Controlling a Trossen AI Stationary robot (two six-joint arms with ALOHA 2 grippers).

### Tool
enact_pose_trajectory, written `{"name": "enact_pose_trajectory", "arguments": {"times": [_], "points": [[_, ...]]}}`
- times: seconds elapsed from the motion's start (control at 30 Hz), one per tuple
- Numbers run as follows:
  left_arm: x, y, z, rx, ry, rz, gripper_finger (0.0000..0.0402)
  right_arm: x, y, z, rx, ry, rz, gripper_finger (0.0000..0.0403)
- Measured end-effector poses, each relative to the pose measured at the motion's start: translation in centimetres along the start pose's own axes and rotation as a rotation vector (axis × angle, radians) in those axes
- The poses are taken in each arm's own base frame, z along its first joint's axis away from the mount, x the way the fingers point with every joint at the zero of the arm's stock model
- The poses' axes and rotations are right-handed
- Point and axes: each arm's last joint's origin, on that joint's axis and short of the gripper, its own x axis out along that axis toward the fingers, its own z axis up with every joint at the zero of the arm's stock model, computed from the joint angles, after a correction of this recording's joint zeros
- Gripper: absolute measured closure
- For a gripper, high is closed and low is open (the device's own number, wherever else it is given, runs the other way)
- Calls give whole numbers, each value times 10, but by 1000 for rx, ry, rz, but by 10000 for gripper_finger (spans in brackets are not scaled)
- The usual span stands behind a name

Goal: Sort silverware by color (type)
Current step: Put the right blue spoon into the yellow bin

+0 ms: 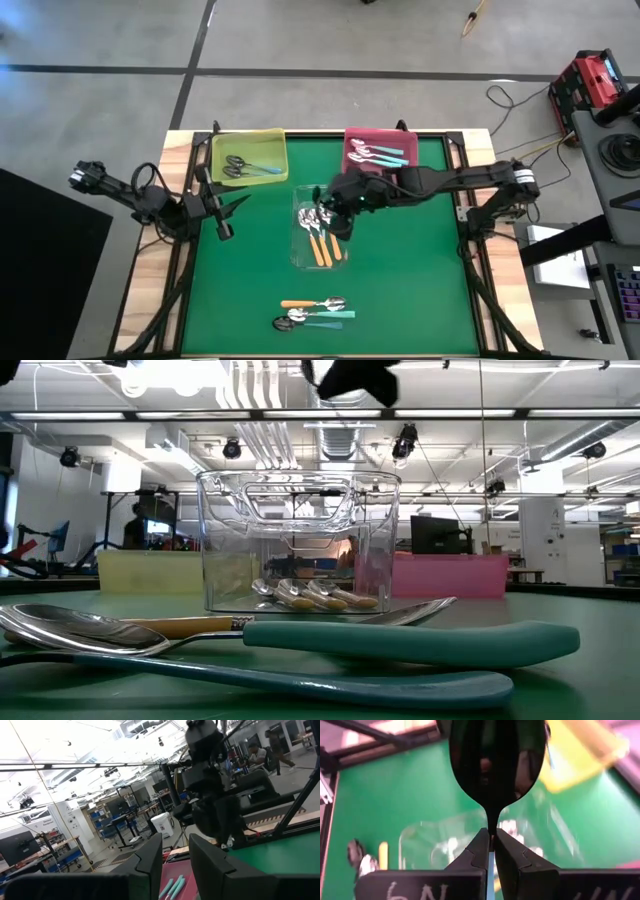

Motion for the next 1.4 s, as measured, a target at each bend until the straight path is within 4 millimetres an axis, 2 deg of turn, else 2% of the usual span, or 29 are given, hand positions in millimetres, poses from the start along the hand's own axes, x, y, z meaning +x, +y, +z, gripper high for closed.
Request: {"name": "enact_pose_trajectory", "arguments": {"times": [0.37,0.8,1.03,1.23,1.4], "points": [[-2,6,7,-64,-57,38,323,37,-29,45,-206,-228,76,394],[-9,17,12,-160,-113,73,323,66,-50,97,-445,-355,3,394],[-16,25,16,-174,-152,100,323,79,-66,126,-480,-435,-45,394],[-24,38,16,-174,-107,231,323,101,-86,141,-475,-473,-60,394],[-29,42,13,-155,-55,279,323,111,-105,141,-496,-501,-87,394]]}}
